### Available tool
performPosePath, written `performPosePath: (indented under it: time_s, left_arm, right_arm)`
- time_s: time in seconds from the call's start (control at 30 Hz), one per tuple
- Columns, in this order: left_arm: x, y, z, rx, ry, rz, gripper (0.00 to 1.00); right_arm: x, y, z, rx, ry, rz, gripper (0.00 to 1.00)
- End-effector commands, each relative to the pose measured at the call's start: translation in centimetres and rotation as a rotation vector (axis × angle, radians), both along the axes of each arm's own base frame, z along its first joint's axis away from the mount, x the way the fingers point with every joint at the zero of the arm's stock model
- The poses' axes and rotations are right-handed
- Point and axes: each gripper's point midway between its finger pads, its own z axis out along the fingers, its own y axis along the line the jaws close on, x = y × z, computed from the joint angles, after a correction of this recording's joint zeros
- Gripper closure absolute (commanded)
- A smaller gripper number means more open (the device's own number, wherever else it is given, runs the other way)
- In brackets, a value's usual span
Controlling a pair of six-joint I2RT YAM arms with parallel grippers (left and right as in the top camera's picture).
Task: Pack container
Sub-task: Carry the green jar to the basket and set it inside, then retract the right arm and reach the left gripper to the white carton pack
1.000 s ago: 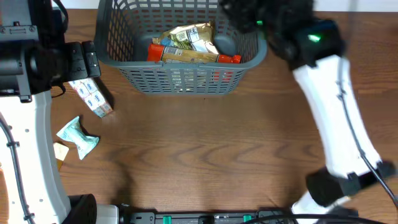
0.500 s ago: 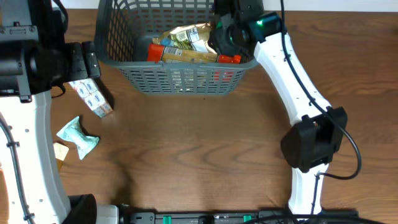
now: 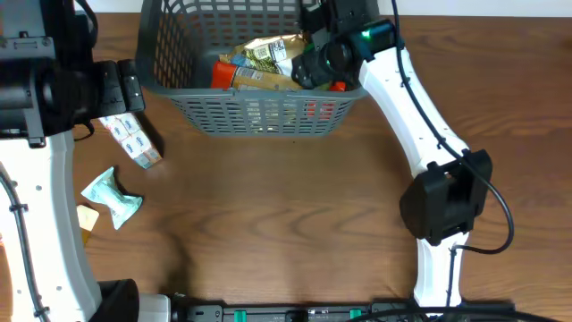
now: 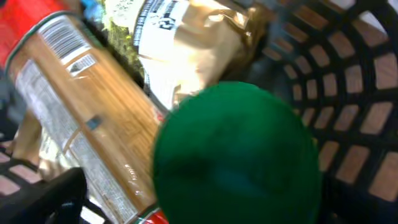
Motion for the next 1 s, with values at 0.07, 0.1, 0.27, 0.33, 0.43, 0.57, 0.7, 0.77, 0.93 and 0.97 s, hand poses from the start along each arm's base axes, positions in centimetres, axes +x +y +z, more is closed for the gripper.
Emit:
performPosePath:
  time_s: [0.07, 0.1, 0.27, 0.33, 0.43, 0.57, 0.7, 0.77, 0.93, 0.97]
  left_arm:
    - [-0.2, 0.1, -0.3, 0.003, 0.014, 0.000, 0.01]
    - [-0.2, 0.1, -0.2, 0.003, 0.013, 0.000, 0.01]
    - [-0.4, 0.1, 0.1, 0.004, 0.002, 0.001, 0.01]
    - [-0.6, 0.1, 0.3, -0.001, -0.009, 0.011, 0.01]
    - [-1.0, 0.9, 1.2, -0.012, -0.057, 0.097, 0.01]
    - [-1.2, 3.1, 2.3, -0.061, -0.139, 0.279, 0.01]
    - [-0.4, 5.5, 1.7, -0.152, -0.170, 0.427, 0.01]
    - [0.9, 5.6, 0.9, -0.227, -0.161, 0.418, 0.01]
    - [4.9, 7.0, -2.5, -0.276, -0.108, 0.424, 0.01]
    - [5.8, 7.3, -3.4, -0.272, -0.092, 0.417, 0.01]
  right_arm:
    - [1.1, -0.3, 4.4, 0.017, -0.094, -0.008, 0.01]
    - [1.2, -0.2, 5.9, 0.028, -0.120, -0.008, 0.01]
    - [1.5, -2.0, 15.9, 0.100, -0.304, -0.086, 0.01]
    - [1.2, -4.7, 20.5, 0.144, -0.386, -0.179, 0.01]
    - [0.1, -9.9, 25.4, 0.211, -0.464, -0.320, 0.01]
    - [-1.7, -17.8, 27.2, 0.241, -0.463, -0.531, 0.01]
    - [-3.5, -24.4, 25.1, 0.213, -0.366, -0.677, 0.01]
    - [-4.2, -26.7, 23.9, 0.200, -0.315, -0.725, 0.01]
    - [-4.6, -29.7, 22.6, 0.176, -0.278, -0.783, 0.01]
    - [-4.6, -29.9, 22.4, 0.158, -0.274, -0.768, 0.01]
